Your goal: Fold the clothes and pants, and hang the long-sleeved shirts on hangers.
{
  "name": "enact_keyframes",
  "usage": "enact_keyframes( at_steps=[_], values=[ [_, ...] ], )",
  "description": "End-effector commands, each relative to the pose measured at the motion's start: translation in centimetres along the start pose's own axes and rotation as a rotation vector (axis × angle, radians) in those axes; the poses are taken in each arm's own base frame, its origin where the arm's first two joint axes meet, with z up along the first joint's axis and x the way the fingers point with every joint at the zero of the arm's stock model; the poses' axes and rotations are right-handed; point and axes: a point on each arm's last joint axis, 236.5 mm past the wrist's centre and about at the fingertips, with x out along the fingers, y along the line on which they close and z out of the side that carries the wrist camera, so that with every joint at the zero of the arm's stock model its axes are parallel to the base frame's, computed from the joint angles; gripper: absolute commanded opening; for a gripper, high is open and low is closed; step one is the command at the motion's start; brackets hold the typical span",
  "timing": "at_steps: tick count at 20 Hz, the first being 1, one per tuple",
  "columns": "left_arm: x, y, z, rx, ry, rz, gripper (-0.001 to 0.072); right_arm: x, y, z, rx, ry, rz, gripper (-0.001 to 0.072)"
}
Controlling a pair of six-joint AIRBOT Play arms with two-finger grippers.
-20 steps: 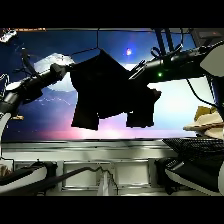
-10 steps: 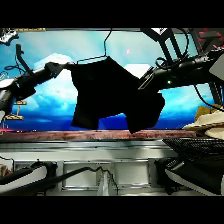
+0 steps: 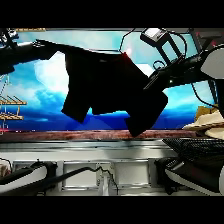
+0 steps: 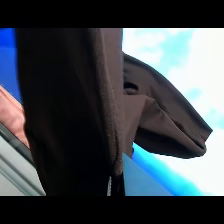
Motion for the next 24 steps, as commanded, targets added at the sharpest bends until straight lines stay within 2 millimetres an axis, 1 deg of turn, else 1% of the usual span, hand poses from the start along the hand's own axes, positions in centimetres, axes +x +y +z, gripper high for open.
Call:
enact_keyframes(
  at_steps=[1,2,4,5,6,7,9,11,12,13,14,16,17,18,20,22,23,24],
  values=[
    [-0.6,2.2,-1.0,0.176,0.128,0.147,0.0012,0.0,-0.8,-1.1,0.006,0.050,-0.034,0.0029],
    [0.0,1.5,-0.9,0.185,0.127,0.133,0.0012,0.1,-1.0,-1.2,0.007,0.054,-0.040,0.0029],
    [1.9,-1.7,-1.3,0.212,0.142,0.061,0.0012,0.5,-1.6,-1.3,0.009,0.068,-0.063,0.0029],
    [3.0,-4.3,-1.8,0.214,0.152,-0.004,0.0012,0.7,-2.0,-1.2,0.012,0.070,-0.073,0.0029],
    [4.0,-7.7,-2.2,0.214,0.159,-0.093,0.0012,1.2,-2.5,-0.9,0.015,0.070,-0.089,0.0030],
    [4.5,-11.2,-2.3,0.203,0.156,-0.191,0.0012,1.6,-2.9,-0.6,0.015,0.066,-0.103,0.0030],
    [4.4,-17.7,-2.4,0.197,0.145,-0.359,0.0013,2.1,-3.8,-0.3,0.019,0.064,-0.134,0.0030],
    [4.1,-21.3,-2.8,0.233,0.153,-0.427,0.0013,1.7,-5.2,-0.3,0.040,0.063,-0.190,0.0030],
    [3.7,-22.6,-3.0,0.248,0.159,-0.453,0.0014,1.1,-6.0,-0.4,0.065,0.057,-0.222,0.0030],
    [3.4,-23.4,-3.1,0.259,0.162,-0.470,0.0014,0.4,-6.8,-0.4,0.087,0.049,-0.252,0.0030],
    [3.1,-23.7,-3.0,0.266,0.156,-0.472,0.0049,-0.7,-7.8,-0.5,0.118,0.033,-0.291,0.0030],
    [2.6,-23.6,-2.5,0.266,0.145,-0.463,0.0390,-3.4,-10.1,-0.8,0.193,-0.007,-0.379,0.0030],
    [2.4,-23.4,-2.3,0.247,0.143,-0.454,0.0458,-5.1,-11.6,-1.1,0.243,-0.032,-0.435,0.0030],
    [2.3,-23.3,-2.2,0.226,0.145,-0.447,0.0492,-6.8,-13.1,-1.5,0.294,-0.055,-0.494,0.0030],
    [1.8,-23.4,-2.5,0.203,0.166,-0.455,0.0490,-10.9,-16.5,-2.7,0.424,-0.122,-0.637,0.0031],
    [1.5,-23.8,-3.1,0.207,0.194,-0.479,0.0460,-15.3,-19.8,-4.4,0.566,-0.195,-0.782,0.0031],
    [1.4,-24.0,-3.4,0.208,0.204,-0.488,0.0381,-17.7,-21.3,-5.7,0.643,-0.229,-0.856,0.0031],
    [1.3,-24.0,-3.5,0.191,0.212,-0.489,0.0338,-19.9,-22.4,-7.1,0.716,-0.254,-0.920,0.0031]
  ],
)
